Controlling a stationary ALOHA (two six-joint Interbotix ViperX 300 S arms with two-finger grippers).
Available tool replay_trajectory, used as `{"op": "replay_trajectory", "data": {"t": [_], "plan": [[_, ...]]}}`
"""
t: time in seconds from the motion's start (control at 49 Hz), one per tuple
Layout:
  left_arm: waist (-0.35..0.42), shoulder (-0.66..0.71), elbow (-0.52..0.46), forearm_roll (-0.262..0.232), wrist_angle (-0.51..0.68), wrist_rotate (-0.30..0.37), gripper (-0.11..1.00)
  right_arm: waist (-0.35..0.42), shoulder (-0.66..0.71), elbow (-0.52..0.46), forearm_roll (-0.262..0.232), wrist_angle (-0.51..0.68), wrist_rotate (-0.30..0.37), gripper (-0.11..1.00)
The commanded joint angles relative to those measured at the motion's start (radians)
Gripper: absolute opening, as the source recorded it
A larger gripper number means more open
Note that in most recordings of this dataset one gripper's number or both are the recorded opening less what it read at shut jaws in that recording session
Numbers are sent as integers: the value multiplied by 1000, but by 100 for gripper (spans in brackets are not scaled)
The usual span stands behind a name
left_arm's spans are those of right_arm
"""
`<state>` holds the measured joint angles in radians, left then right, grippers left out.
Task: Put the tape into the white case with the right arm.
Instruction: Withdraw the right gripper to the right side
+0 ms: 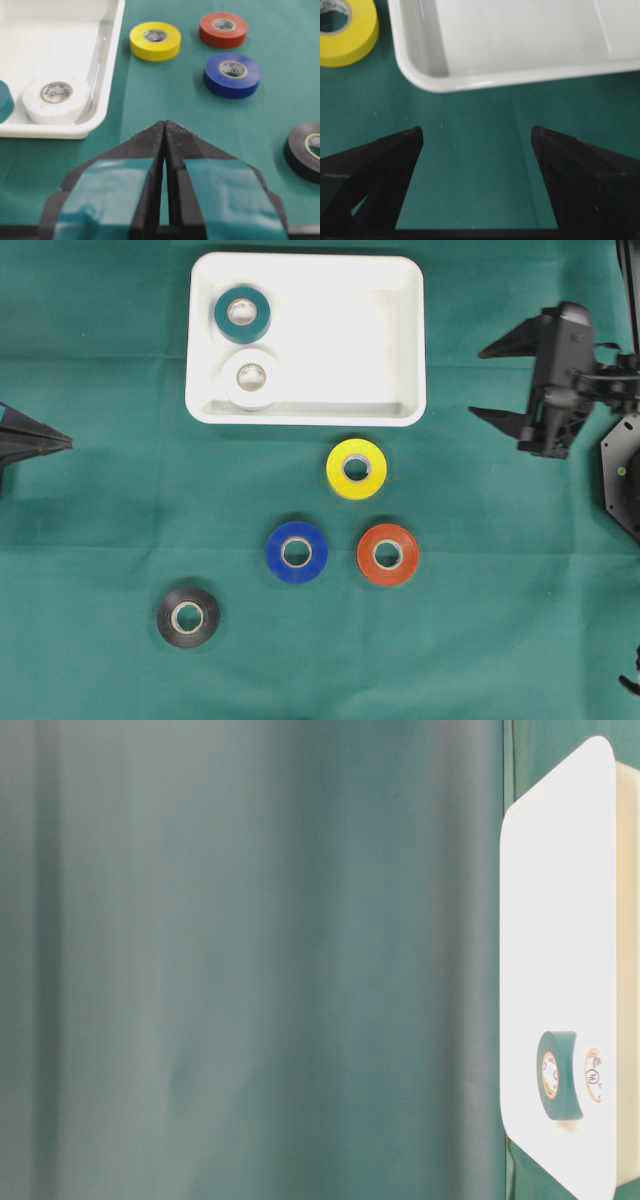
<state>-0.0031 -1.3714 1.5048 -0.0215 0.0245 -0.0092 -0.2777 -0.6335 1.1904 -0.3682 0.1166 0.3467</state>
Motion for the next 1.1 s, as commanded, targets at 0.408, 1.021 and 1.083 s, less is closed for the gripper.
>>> {"op": "replay_trajectory", "data": {"t": [0.408, 1.021, 1.083], "plan": [[-2, 6, -12, -2, -5, 0, 0, 14, -106, 91, 12, -64, 40, 72], [-2, 6, -14, -2, -5, 0, 0, 232, -222, 178, 14, -60, 41, 72], [-2, 6, -14, -2, -5, 0, 0, 232, -230, 179, 14, -58, 41, 72]]}}
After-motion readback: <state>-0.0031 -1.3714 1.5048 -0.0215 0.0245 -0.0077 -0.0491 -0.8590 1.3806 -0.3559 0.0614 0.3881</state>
